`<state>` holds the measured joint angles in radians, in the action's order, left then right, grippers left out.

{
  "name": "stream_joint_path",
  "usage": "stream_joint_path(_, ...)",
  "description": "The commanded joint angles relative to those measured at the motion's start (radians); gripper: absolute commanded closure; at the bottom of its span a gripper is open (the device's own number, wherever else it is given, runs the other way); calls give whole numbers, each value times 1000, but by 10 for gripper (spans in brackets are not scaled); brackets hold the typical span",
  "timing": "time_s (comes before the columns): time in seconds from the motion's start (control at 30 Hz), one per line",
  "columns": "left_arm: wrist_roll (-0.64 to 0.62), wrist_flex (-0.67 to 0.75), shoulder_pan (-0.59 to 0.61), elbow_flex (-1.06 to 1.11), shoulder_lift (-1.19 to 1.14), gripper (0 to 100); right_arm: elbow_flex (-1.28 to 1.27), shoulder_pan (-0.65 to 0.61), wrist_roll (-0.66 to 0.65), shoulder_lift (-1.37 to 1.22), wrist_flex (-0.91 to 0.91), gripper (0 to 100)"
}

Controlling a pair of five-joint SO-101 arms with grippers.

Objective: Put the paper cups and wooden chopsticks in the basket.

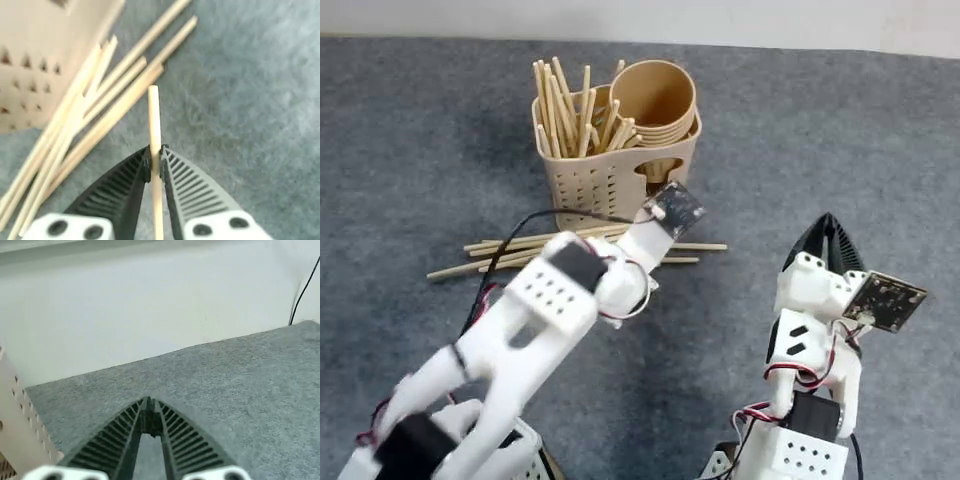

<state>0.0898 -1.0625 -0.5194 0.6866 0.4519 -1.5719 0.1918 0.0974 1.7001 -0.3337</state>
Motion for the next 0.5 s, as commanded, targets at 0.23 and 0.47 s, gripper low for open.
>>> stream_joint_path(0.23, -40, 66, 65, 48, 407, 995, -21, -133, 6, 18, 24, 992)
stream_joint_path(0.47, -78, 64, 120, -94, 587, 995, -70, -211, 5, 18, 28, 992)
